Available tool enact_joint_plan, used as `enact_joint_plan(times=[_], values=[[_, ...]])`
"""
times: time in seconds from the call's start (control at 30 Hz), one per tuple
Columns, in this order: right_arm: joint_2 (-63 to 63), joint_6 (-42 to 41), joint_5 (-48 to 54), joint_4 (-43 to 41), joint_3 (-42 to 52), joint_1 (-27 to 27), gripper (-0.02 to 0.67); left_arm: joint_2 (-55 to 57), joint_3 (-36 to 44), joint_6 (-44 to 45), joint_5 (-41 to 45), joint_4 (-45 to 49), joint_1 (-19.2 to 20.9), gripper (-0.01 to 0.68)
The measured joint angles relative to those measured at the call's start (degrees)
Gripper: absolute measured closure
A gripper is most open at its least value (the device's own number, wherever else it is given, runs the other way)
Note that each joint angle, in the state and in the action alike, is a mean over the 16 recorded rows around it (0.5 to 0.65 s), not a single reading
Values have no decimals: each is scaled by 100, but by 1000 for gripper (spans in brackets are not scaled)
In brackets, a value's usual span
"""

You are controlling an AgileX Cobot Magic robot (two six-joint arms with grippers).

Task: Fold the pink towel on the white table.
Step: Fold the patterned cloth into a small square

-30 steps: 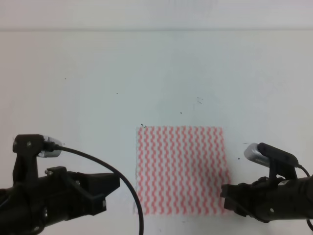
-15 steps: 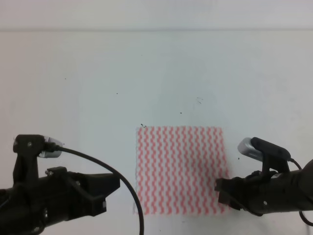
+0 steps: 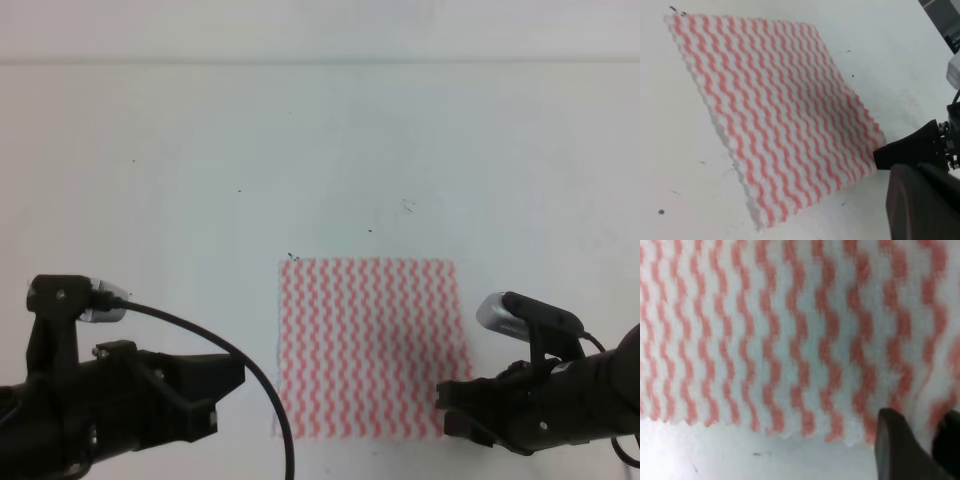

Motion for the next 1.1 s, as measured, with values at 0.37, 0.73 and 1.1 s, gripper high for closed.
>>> enact_joint_plan(times=[0.37, 0.73, 1.1], values=[[3, 15, 39, -111, 12, 0, 531, 11, 0, 14, -23, 4, -1, 678], [-17, 19, -1, -49, -32, 1, 579, 16, 0, 148, -72, 11, -1, 679], [-300, 28, 107, -51, -61, -1, 662, 3, 4, 990, -282, 25, 0, 678]])
